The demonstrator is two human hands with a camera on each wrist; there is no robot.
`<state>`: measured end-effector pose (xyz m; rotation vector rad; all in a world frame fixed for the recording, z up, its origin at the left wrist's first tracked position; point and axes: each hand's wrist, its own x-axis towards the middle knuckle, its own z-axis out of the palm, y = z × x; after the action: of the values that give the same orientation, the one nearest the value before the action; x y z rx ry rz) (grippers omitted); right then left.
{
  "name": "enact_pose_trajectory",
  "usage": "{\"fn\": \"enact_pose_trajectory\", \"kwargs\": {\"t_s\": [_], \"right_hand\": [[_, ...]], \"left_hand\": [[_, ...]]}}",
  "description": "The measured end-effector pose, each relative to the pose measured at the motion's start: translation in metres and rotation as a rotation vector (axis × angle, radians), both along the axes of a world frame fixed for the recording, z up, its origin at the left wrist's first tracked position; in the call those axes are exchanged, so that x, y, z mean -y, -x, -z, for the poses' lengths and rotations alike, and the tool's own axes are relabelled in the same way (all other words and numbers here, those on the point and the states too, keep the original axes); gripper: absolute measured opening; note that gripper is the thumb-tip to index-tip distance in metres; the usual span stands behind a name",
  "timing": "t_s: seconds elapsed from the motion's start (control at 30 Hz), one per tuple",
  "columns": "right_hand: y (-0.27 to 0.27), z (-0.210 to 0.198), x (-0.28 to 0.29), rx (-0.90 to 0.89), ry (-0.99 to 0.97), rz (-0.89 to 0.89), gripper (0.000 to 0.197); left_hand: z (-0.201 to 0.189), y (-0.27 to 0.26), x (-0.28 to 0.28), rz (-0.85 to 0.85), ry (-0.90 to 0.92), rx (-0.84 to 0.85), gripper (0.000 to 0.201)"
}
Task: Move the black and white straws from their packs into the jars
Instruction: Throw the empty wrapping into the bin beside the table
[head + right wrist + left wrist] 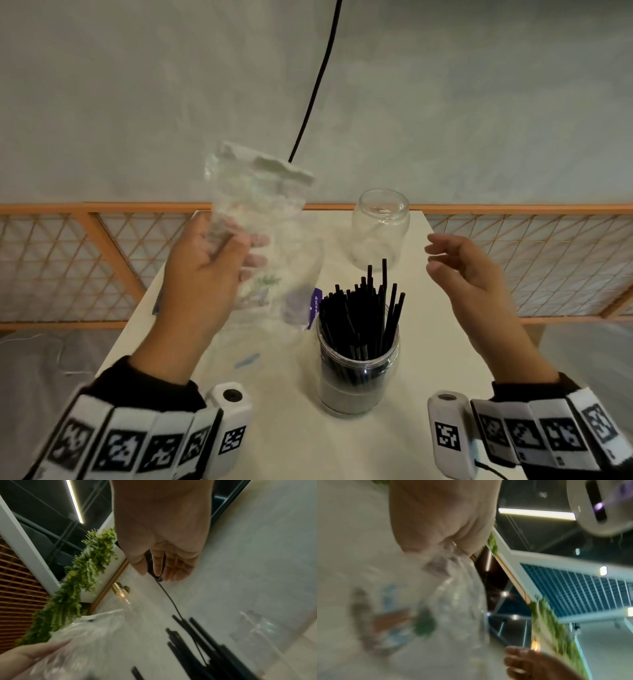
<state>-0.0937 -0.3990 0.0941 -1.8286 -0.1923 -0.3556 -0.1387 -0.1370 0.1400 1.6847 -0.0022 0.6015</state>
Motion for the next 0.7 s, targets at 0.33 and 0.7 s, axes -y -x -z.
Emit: {"fn": "enact_pose_trajectory", "kwargs": {"t_s": [0.33, 0.7], "right_hand": [[0.024, -0.047, -0.022, -0.187, -0.105, -0.687, 0.049], [0.003, -0.009, 0.05, -0.247, 0.241, 0.382, 0.022]], "left_hand": [[-0.008, -0.001, 0.052, 0.434, 0.296, -0.083, 0.016], [0.133, -0.01, 0.032, 0.322, -0.404, -0.815, 0.129]]}}
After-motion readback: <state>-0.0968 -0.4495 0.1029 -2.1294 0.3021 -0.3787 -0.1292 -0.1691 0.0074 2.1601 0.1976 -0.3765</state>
